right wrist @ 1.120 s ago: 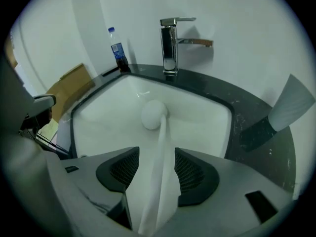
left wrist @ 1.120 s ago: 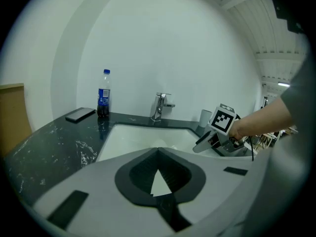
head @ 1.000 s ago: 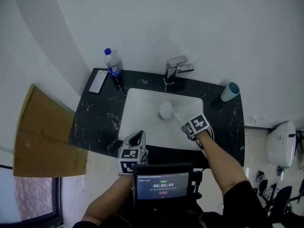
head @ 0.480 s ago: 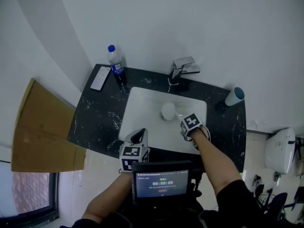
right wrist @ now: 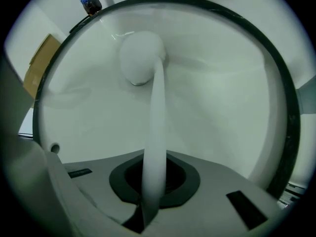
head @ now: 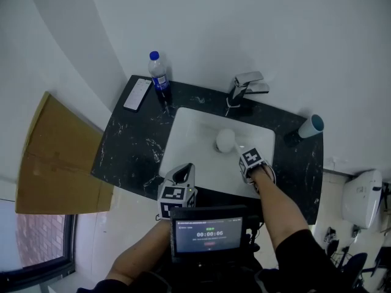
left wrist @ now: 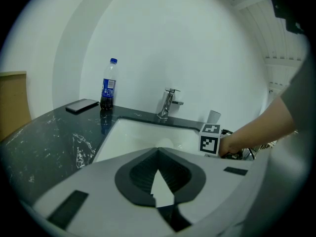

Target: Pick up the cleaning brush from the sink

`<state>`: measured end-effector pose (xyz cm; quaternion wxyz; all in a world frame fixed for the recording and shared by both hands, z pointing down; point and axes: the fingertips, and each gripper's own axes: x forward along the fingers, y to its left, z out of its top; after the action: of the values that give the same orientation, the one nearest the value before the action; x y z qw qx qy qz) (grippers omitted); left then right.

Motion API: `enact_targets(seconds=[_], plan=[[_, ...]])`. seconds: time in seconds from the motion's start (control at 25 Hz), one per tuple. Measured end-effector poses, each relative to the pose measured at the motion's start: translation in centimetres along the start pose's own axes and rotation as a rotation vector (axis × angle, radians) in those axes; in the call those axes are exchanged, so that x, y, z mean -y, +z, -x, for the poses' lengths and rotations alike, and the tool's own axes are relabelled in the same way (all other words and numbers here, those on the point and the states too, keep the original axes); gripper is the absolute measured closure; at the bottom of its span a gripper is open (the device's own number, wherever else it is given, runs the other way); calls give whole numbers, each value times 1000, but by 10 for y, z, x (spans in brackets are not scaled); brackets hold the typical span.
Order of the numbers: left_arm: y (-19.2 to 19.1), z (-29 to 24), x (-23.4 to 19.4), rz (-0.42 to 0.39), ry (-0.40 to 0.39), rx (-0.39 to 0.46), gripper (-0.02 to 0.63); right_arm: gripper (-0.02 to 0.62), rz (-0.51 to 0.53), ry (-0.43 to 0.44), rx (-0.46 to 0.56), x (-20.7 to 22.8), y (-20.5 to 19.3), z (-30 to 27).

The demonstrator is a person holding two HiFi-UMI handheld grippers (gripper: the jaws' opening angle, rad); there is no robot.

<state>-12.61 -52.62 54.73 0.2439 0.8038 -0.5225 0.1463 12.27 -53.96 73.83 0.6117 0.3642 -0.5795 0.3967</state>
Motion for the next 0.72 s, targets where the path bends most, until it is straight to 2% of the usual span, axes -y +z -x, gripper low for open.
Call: enact_targets(seconds=[0.32,0.72], plan=[[1,0,0,-2,-13,2,604,569,-11,13,16,-3,3,1],[4,14,2,-13,-27,22,604,569,-49,53,87,-6,3,25]])
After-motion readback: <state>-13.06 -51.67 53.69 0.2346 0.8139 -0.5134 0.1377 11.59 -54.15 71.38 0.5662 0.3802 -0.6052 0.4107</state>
